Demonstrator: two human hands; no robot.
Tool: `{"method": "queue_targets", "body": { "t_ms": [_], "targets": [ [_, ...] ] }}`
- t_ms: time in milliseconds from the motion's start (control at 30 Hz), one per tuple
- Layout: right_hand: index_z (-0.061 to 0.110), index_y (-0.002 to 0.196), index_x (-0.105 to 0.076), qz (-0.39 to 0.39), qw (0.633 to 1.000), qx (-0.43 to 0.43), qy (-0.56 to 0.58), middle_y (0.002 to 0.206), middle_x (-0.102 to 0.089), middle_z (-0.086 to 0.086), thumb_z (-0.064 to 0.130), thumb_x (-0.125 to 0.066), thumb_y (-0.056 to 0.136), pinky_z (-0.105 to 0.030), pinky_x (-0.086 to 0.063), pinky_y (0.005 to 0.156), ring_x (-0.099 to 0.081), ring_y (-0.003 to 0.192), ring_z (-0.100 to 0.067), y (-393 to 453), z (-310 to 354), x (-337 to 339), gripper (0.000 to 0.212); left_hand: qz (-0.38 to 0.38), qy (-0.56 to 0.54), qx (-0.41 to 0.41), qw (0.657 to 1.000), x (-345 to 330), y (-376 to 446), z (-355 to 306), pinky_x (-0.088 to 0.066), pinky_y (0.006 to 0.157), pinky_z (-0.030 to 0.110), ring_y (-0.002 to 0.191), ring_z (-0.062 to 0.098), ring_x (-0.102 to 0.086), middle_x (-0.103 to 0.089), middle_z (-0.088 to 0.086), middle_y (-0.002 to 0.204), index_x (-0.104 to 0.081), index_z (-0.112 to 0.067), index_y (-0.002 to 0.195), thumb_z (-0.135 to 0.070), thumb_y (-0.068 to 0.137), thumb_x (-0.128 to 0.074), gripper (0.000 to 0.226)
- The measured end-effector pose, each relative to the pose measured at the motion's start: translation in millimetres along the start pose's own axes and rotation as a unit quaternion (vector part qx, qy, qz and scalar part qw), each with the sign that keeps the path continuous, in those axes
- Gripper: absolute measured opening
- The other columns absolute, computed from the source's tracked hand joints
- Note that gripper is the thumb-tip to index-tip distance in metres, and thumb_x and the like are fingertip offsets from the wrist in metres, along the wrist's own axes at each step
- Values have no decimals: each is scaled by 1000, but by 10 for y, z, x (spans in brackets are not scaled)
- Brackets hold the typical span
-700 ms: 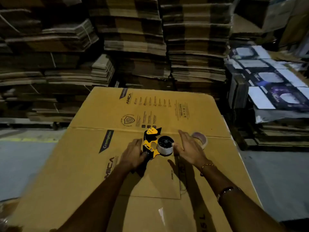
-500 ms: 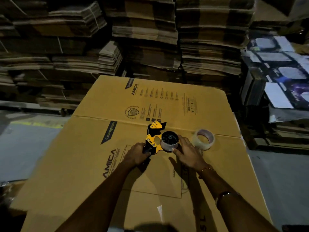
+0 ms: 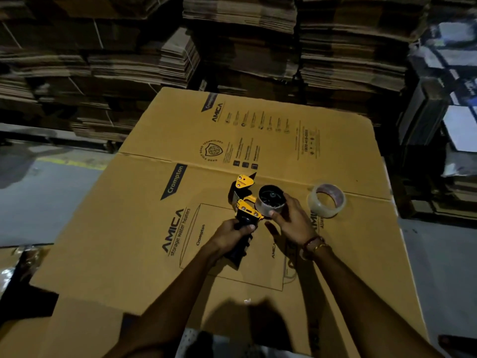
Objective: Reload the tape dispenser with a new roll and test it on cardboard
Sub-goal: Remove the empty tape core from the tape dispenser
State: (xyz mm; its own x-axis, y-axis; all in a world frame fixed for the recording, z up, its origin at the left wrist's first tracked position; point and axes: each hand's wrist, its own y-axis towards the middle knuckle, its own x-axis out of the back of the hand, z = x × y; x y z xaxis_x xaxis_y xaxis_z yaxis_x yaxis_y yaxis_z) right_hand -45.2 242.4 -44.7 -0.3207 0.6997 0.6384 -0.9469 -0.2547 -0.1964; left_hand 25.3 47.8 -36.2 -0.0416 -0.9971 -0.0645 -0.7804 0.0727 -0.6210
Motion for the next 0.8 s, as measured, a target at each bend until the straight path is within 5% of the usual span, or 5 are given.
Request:
{"method": "queue_targets", "body": {
  "t_ms": [167, 267, 567, 667, 800],
  "targets": [
    [20, 151, -31, -18, 999, -17, 43, 153, -38, -5, 33, -67, 91, -35, -38, 106, -40, 137, -23, -170, -52, -131, 71, -20, 11, -38, 999, -22, -96, 136, -53, 57, 37, 54, 23, -55, -61, 10, 72, -58, -6, 115, -16, 95, -61, 22],
    [21, 150, -32, -43, 997, -9, 67, 152, -37, -4, 28, -71, 89, -28, -37, 100, -40, 136, -19, -257, -16, -213, 73, -25, 48, -67, 996, 26, -190, 165, -54, 56, 37, 57, 24, -56, -61, 9, 73, -58, -9, 114, -19, 96, -60, 20],
    [21, 155, -17, -71, 995, -5, 75, 157, -27, -6, 28, -84, 76, -25, -29, 104, -31, 138, -14, -335, 61, -245, 104, 58, 78, -69, 993, 259, -429, 195, -54, 61, 37, 76, 29, -60, -64, 16, 90, -58, -20, 116, -22, 94, -64, 24],
    [17, 155, -19, -66, 997, 8, 42, 155, -31, -6, 27, -84, 76, -21, -29, 102, -32, 133, -9, -343, 77, -258, 102, 29, 128, -87, 988, 303, -433, 236, -58, 69, 46, 80, 35, -68, -70, 14, 96, -59, -21, 114, -24, 92, -65, 23],
    [14, 153, -23, -67, 997, 29, 0, 150, -35, -10, 24, -85, 74, -25, -34, 101, -38, 137, -24, -348, -2, -362, 101, -37, 251, -129, 959, 346, -402, 293, -60, 79, 46, 91, 30, -71, -69, 2, 110, -56, -25, 117, -29, 90, -67, 30]
  ]
}}
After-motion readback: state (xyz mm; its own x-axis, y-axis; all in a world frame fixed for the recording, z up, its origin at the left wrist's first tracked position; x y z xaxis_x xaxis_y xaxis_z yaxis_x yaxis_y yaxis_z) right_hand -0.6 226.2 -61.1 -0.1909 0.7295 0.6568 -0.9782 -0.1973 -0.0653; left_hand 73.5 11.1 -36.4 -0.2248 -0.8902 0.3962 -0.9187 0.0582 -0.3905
